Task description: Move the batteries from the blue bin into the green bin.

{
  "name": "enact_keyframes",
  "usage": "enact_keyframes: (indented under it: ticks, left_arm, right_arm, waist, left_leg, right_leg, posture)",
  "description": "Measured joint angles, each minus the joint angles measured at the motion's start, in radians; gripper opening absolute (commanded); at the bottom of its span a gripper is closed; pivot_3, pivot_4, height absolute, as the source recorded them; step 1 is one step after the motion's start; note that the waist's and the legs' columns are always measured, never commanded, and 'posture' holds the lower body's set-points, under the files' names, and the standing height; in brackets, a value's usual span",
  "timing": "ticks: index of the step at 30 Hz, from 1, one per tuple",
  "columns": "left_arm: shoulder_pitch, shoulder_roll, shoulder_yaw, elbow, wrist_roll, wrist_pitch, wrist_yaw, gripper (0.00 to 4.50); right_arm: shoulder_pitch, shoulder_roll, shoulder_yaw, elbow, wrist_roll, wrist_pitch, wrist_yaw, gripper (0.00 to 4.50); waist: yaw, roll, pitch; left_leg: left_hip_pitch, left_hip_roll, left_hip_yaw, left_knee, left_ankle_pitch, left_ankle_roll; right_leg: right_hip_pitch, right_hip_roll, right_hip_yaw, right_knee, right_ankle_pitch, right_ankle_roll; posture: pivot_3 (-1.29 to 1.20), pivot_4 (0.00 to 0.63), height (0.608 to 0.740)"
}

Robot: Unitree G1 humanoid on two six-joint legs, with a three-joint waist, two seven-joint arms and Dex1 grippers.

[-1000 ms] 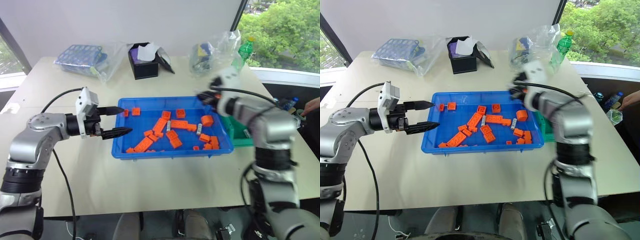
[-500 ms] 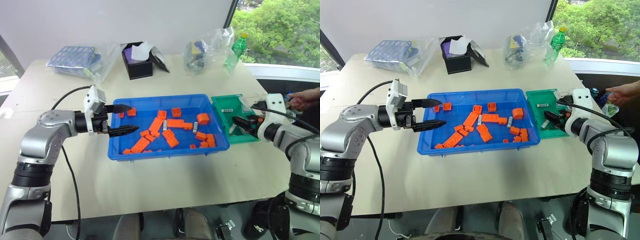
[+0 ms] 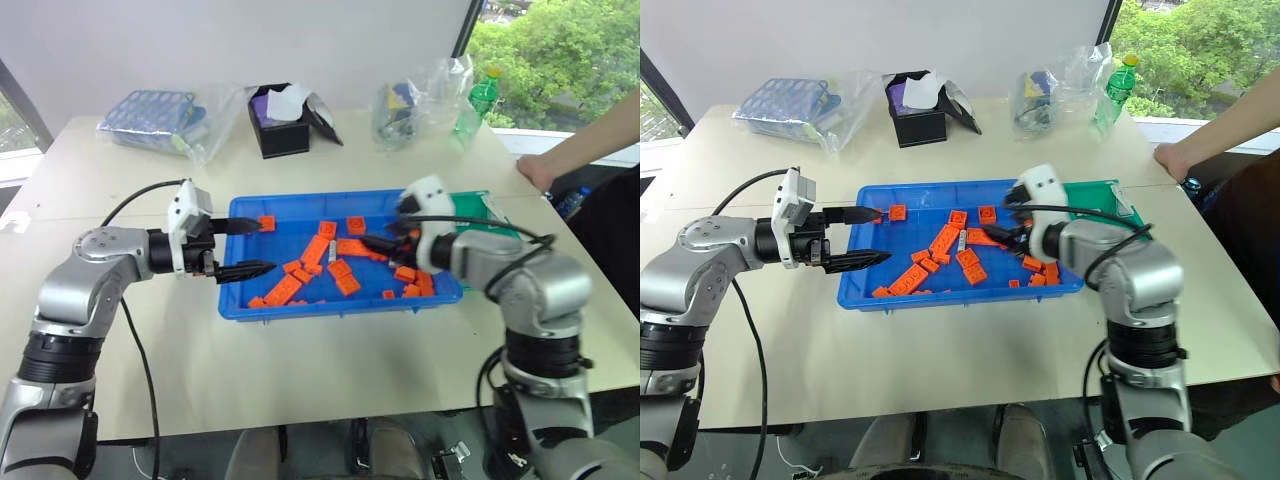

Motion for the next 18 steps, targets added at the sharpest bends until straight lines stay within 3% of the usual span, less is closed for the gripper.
enact_keyframes:
  ticks: [7, 18]
  left_arm:
    - [0.008, 0.004, 0.012, -0.021, -0.002, 0.002, 0.011, 4.5]
    - [0.019, 0.014, 0.019, -0.044, -0.014, 0.021, 0.022, 4.5]
  right_arm:
    - [-0.023, 0.1, 0.039, 0.158, -0.019, -0.027, -0.058, 3.38]
    - [-0.064, 0.102, 0.082, 0.373, -0.052, -0.16, -0.045, 3.38]
  waist:
    - [0.01, 0.001, 0.001]
    - [0.004, 0.001, 0.001]
  left_leg:
    - [0.001, 0.001, 0.0, 0.0, 0.0, 0.0]
    - [0.001, 0.001, 0.0, 0.0, 0.0, 0.0]
  right_leg:
    - [-0.001, 0.001, 0.0, 0.001, 0.0, 0.001]
    - [0.001, 0.001, 0.0, 0.004, 0.0, 0.001]
  posture:
    - [0.0, 0.15, 0.716]
    - [0.0, 0.15, 0.716]
